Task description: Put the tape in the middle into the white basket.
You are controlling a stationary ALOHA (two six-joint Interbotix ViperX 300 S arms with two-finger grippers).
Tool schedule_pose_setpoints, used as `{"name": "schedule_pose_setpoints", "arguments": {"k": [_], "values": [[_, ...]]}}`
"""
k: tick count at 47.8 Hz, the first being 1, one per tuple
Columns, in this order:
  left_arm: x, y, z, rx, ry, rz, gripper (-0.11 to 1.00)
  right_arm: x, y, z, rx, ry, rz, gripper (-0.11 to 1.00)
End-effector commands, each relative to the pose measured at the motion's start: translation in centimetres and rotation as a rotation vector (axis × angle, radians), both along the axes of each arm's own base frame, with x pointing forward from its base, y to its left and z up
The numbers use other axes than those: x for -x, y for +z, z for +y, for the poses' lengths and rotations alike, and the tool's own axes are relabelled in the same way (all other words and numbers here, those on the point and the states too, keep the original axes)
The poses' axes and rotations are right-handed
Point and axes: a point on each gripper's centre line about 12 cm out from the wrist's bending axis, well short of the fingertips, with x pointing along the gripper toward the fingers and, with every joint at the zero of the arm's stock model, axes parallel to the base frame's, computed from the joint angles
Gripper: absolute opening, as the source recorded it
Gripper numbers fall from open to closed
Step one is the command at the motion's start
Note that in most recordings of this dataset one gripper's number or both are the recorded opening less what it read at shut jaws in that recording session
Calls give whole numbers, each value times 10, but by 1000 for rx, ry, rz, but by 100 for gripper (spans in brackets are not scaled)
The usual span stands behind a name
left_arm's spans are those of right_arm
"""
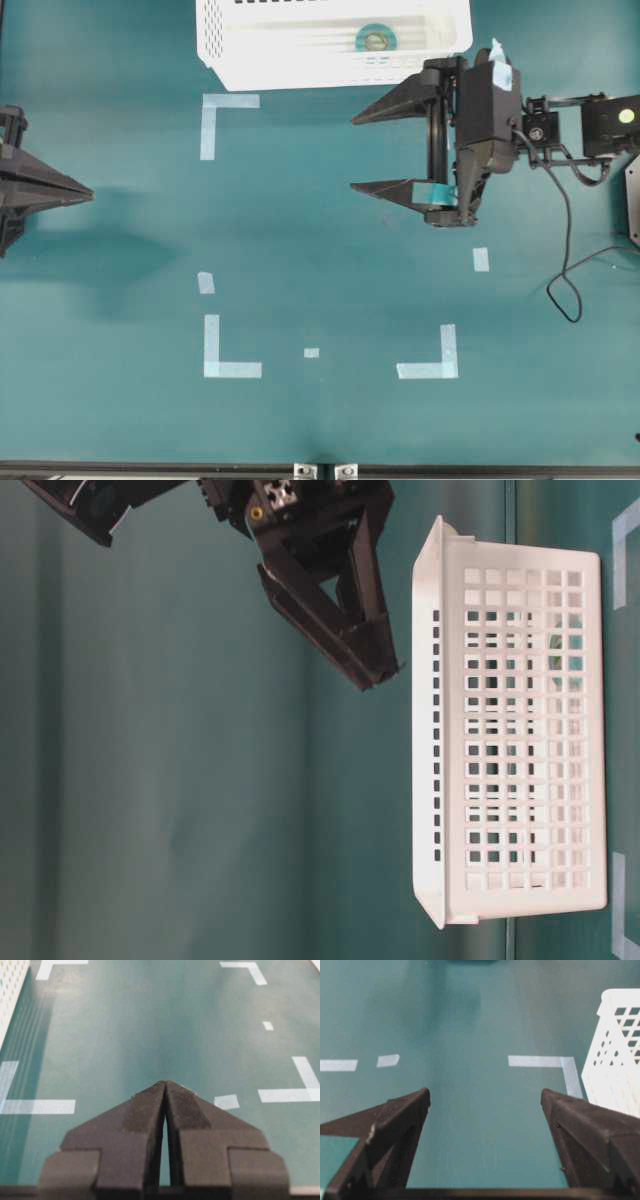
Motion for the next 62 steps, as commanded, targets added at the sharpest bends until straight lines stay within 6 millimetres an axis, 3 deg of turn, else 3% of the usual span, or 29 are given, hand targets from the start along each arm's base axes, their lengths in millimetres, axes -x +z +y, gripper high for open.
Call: {"name": "schedule_pose_setpoints", "arguments": {"k": [1,31,43,62], "values": [[-2,6,1,2,5,-15,-11,5,13,2,4,5,-28,96],[-2,6,1,4,7,-15,-11,53,11,17,6,42,-27,96],[-2,6,1,4,9,-15,-11,83,8,17,4,43,-48,96],[-2,6,2,4,15,-15,-11,111,-14,16,10,31,38,96]]}}
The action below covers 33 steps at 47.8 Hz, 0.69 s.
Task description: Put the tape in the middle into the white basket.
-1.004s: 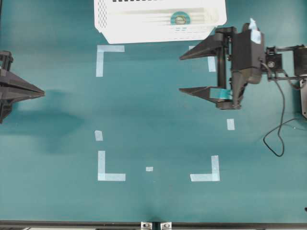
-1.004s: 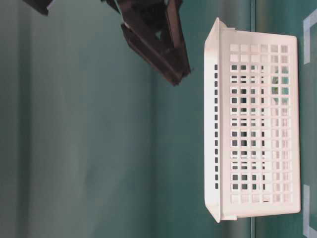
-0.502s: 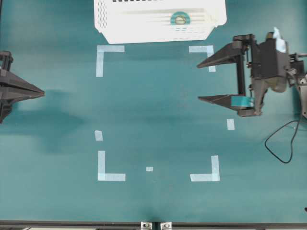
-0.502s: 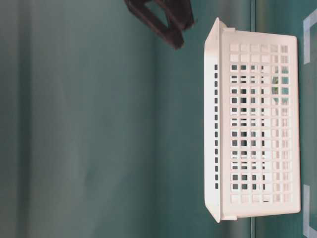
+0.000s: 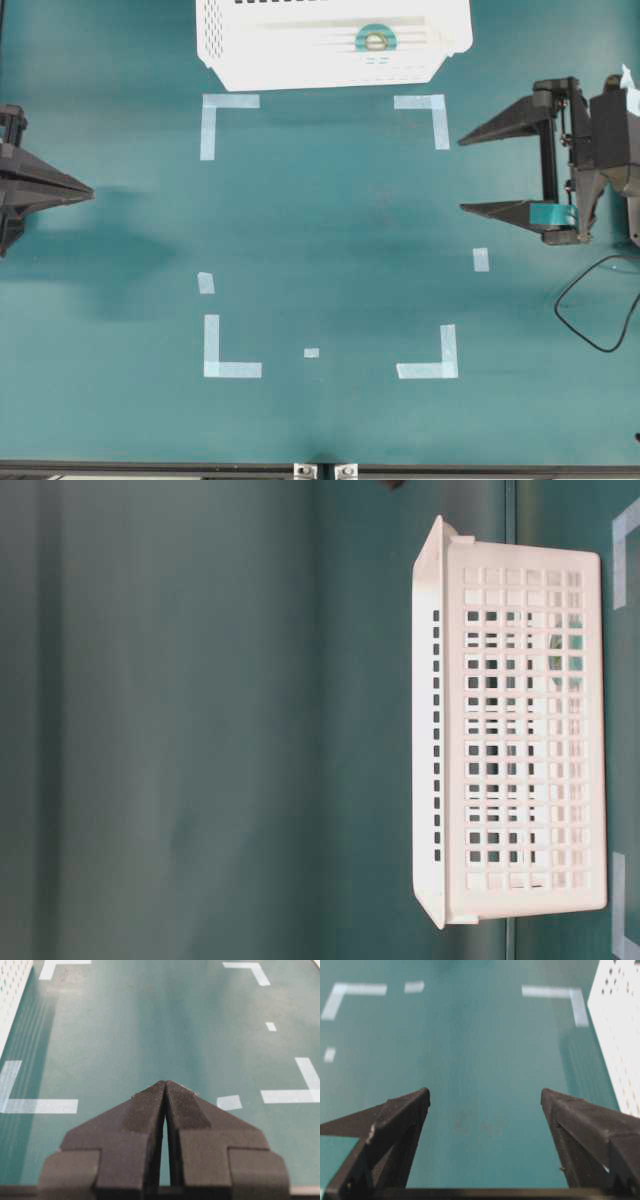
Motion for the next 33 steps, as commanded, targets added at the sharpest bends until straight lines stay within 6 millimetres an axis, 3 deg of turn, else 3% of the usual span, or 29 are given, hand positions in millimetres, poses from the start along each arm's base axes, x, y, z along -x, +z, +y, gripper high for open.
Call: {"name": "schedule_pose_setpoints", "arguments": {"k": [1,11,20,33], "values": [[-2,6,1,1,5,-15,-11,4,5,0,2,2,-25,96],[-2,6,1,1,6,-15,-11,33,3,1,3,3,-75,96],[-2,6,1,1,8,-15,-11,61,-10,1,34,10,-89,96],[-2,6,3,2,27,-14,-11,82,-18,1,113,31,-123,96]]}}
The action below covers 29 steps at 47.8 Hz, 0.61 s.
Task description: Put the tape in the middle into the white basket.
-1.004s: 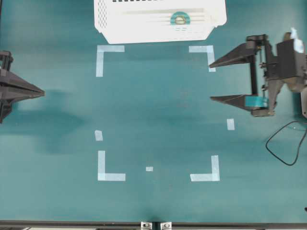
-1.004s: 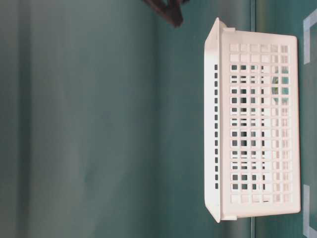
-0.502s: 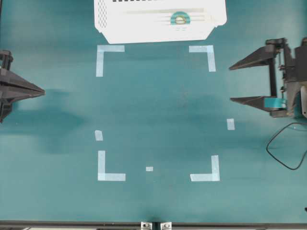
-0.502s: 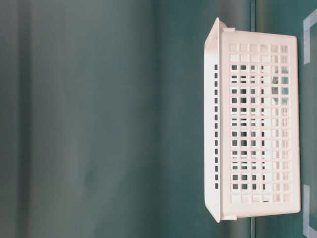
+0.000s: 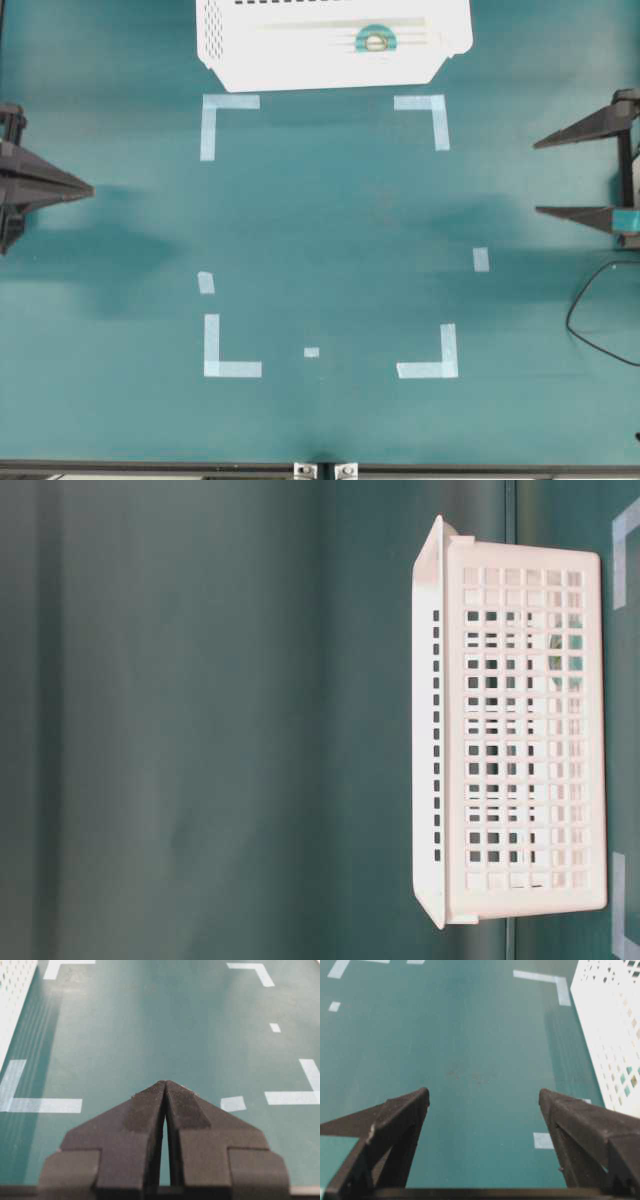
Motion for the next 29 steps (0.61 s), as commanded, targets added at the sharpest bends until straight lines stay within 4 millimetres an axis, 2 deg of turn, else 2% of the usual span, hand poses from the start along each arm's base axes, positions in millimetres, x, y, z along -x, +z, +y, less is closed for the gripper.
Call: {"name": "schedule_pose_setpoints", "arguments": {"k": [1,29], "values": [[-2,6,1,7,12,-14,-11,2,3,1,8,5,-24,96],[-2,5,2,6,17,-11,-11,12,-21,-2,-55,-35,69,96]]}}
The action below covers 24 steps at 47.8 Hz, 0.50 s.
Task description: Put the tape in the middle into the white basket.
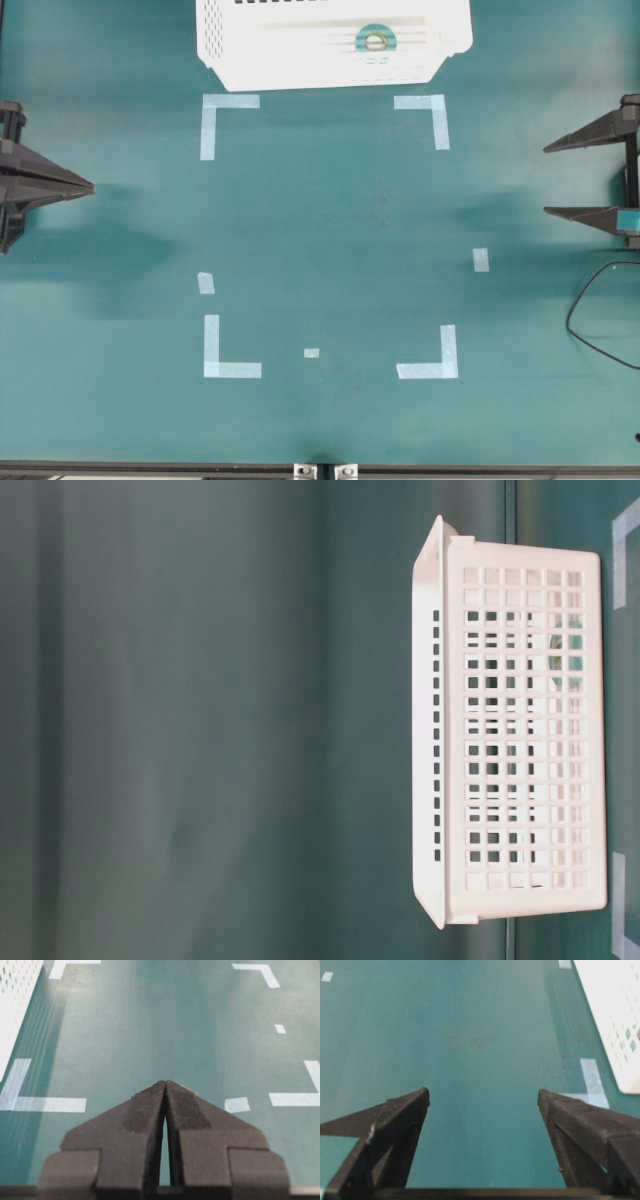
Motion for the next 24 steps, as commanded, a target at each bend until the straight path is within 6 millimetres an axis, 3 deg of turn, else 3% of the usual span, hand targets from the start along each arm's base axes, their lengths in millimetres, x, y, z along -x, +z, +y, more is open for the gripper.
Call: {"name": "schedule_pose_setpoints", "arguments": {"k": [1,24], "values": [[-2,5,1,3,5,-11,-11,-1,-1,0,-3,0,9,96],[-2,5,1,2,5,-12,-11,3,-8,1,-6,4,11,96]]}}
